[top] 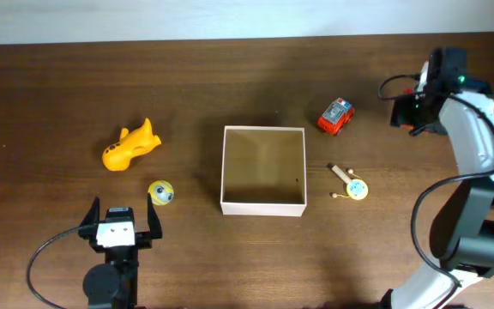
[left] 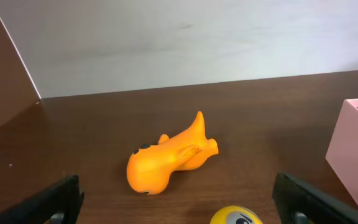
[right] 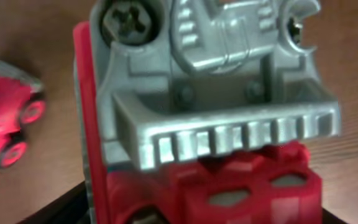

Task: Pack container
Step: 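Lift the truck and carry it with the right gripper to the box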

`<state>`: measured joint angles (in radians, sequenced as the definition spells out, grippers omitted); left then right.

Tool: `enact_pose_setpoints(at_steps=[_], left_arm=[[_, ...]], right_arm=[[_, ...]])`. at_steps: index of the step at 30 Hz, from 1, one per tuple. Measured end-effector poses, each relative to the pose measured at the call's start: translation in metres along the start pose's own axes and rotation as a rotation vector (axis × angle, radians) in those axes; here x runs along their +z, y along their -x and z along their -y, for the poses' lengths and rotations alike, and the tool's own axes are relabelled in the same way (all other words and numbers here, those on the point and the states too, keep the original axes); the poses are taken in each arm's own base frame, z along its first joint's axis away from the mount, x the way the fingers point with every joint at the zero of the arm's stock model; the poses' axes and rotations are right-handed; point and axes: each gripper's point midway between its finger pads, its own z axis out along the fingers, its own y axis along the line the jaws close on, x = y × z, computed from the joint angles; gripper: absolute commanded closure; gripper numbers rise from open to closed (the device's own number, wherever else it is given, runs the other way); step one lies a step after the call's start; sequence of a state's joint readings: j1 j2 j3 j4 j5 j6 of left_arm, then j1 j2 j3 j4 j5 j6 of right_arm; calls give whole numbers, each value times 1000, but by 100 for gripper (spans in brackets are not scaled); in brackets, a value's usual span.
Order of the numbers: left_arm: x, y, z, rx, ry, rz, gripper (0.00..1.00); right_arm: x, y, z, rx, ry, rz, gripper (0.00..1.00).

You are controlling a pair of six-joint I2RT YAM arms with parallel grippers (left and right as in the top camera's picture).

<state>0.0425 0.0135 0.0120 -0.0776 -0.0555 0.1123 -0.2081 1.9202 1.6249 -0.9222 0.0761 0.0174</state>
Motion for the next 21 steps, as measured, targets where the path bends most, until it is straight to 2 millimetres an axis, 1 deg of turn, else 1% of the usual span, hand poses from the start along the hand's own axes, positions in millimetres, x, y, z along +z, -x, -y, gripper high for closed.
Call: enact_pose_setpoints(at_steps=[3,6,7,10,13,14,15,17,21], left_arm=[[0,0,0,0,0,0,1],[0,0,0,0,0,0,1],[0,0,0,0,0,0,1],[0,0,0,0,0,-1,1],[0,0,0,0,0,0,1],[0,0,0,0,0,0,1],[0,0,0,0,0,-1,1],[0,0,0,0,0,0,1],[0,0,0,0,0,0,1]], right_arm=[[-21,16,-14,-46,21,35,29],[-44,30,-38,-99,47,78,28],[-53,35,-49,-121,59,97,28],[-73,39,-77,-185,86,119,28],[-92,38,-110,-254,116,140,28],[-101,34,-130,-296,137,146,28],[-106,28,-145,-324,156,143,28],[-109,18,-162,-351,172,124,28],[-118,-14,-202,-408,212,67,28]])
